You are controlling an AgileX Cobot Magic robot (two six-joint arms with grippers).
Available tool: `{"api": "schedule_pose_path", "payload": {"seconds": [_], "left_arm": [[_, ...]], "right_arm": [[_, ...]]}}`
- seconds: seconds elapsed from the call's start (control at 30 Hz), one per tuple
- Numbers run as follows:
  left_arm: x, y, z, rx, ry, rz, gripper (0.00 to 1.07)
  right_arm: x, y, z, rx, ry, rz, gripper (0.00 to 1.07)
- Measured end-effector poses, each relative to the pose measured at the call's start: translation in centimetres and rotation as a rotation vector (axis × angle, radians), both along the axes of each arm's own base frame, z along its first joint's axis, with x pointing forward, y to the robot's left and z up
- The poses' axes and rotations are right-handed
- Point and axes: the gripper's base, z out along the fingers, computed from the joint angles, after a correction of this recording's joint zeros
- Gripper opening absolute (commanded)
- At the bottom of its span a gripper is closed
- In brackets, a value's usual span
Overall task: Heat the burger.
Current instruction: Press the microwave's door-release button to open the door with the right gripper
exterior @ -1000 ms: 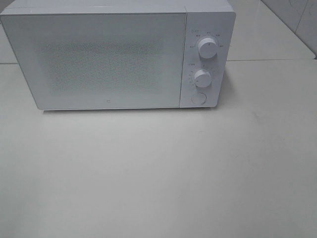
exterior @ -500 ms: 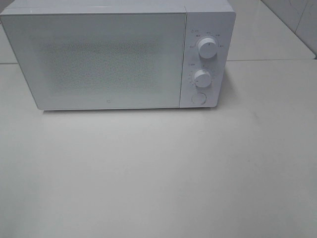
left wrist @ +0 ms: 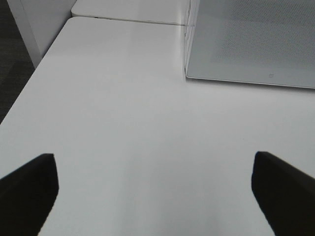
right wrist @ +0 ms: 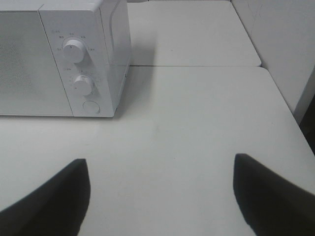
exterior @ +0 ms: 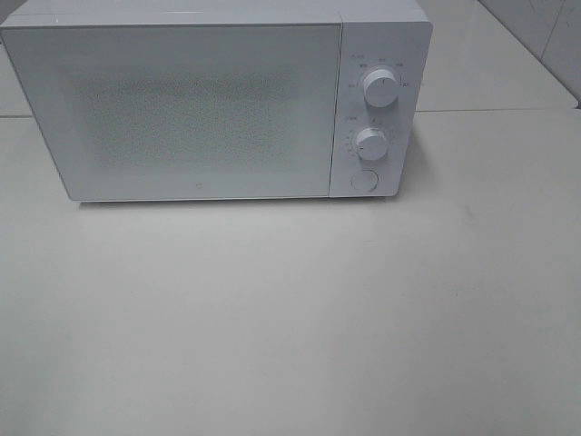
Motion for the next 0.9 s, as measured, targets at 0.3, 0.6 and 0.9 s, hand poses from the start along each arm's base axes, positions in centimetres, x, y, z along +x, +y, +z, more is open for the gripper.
{"api": "schedule_pose_path", "payload": {"seconds": [0.3,0.6,0.9], "left_arm": [[0.0,0.0,0.0,0.0,0.0,0.0,1.0],[0.0,0.0,0.0,0.0,0.0,0.0,1.0],[0.0,0.0,0.0,0.0,0.0,0.0,1.0]], "right_arm": [[3.2,0.5,1.2,-0.006,-0.035,0.017,0.76],[6.0,1.0,1.6,-0.01,-0.043,0.031,0.76],[9.7,1.6,1.4,-0.015,-0.016,0.047,0.76]]}}
